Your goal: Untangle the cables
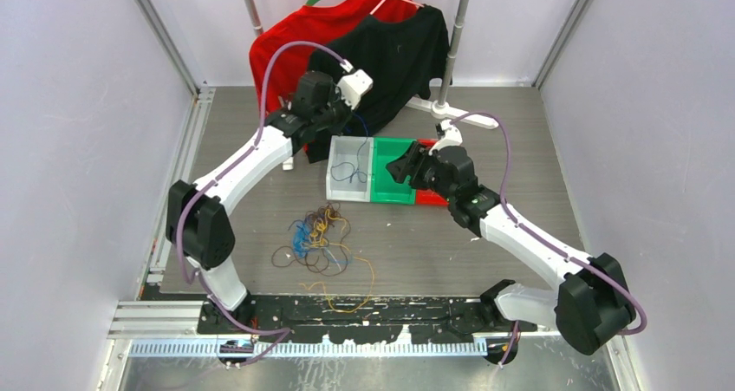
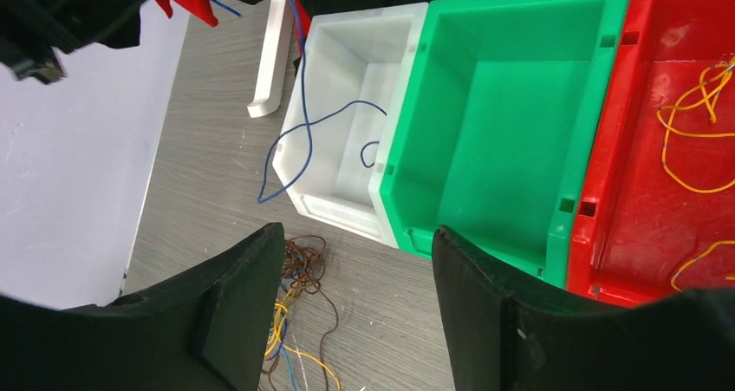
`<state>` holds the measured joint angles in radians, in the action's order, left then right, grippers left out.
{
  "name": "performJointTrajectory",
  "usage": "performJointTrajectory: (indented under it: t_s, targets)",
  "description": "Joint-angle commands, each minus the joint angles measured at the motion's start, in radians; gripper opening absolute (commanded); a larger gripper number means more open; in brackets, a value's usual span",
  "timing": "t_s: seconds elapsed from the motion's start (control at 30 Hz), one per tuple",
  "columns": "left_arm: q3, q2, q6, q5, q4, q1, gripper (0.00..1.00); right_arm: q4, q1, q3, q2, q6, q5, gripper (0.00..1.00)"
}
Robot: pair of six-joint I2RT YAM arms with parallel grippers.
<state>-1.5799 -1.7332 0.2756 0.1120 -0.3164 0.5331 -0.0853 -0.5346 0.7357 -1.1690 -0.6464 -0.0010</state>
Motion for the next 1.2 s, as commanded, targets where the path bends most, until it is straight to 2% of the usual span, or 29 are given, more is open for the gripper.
performJointTrajectory:
  t_s: [0.0, 0.17, 0.47, 0.77, 1.17]
  targets:
    - [-0.006, -0.05, 0.118, -0.124, 0.007, 0.015, 0.0, -0.057, 0.012, -0.016, 0.031, -0.018, 0.004, 0.68]
    - [-0.028, -0.109, 0.191, -0.217, 0.006, 0.027, 0.0, -0.068, 0.026, -0.024, 0.021, -0.026, -0.007, 0.67]
    - [-0.086, -0.169, 0.112, -0.172, -0.074, 0.053, 0.0, -0.08, 0.037, -0.028, 0.0, -0.035, -0.016, 0.64]
    - [-0.027, -0.191, 0.136, -0.222, -0.151, 0.079, 0.0, -0.071, 0.044, -0.032, 0.014, -0.037, -0.018, 0.63]
    - [-0.071, -0.292, 0.169, -0.281, -0.119, 0.084, 0.0, -0.077, 0.048, -0.042, 0.021, -0.038, -0.022, 0.61]
